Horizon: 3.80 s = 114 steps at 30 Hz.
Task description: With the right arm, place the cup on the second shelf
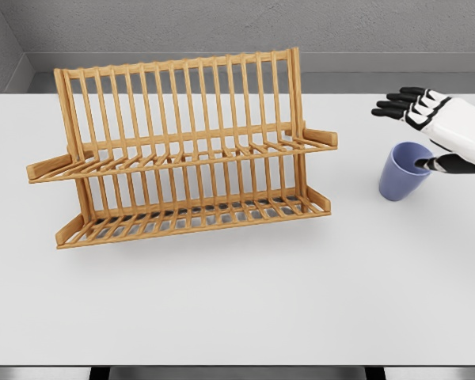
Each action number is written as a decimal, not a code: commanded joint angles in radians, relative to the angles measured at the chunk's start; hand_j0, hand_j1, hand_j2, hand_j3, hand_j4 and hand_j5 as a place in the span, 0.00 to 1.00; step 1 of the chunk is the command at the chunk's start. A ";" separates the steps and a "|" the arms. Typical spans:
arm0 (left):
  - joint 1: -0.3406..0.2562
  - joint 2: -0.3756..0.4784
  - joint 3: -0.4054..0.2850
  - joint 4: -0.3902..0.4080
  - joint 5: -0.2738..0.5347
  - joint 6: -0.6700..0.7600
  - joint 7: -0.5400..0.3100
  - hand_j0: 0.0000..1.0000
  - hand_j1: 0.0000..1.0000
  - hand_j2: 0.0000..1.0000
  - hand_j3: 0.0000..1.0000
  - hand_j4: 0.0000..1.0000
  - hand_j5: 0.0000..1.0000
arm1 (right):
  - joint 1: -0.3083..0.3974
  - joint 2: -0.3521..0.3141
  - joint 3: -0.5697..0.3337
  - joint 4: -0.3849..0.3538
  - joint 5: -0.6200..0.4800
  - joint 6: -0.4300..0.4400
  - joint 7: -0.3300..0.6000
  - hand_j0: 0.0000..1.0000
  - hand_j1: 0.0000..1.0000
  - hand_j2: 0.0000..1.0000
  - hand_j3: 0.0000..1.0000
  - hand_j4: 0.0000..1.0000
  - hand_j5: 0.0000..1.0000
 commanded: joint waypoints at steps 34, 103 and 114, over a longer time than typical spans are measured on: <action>0.002 0.000 0.000 0.000 0.000 0.000 0.000 1.00 1.00 1.00 1.00 1.00 1.00 | -0.383 0.114 0.234 0.336 -0.004 0.000 0.594 1.00 1.00 1.00 1.00 1.00 1.00; 0.000 0.000 0.000 0.000 0.000 0.000 0.000 1.00 1.00 1.00 1.00 1.00 1.00 | -0.558 0.191 0.187 0.330 -0.010 0.000 0.594 0.66 0.66 0.66 0.66 0.66 0.66; 0.000 0.000 0.000 0.000 0.000 0.000 -0.001 1.00 1.00 1.00 1.00 1.00 1.00 | -0.568 0.191 0.182 0.219 -0.012 0.000 0.594 0.66 0.66 0.66 0.66 0.66 0.66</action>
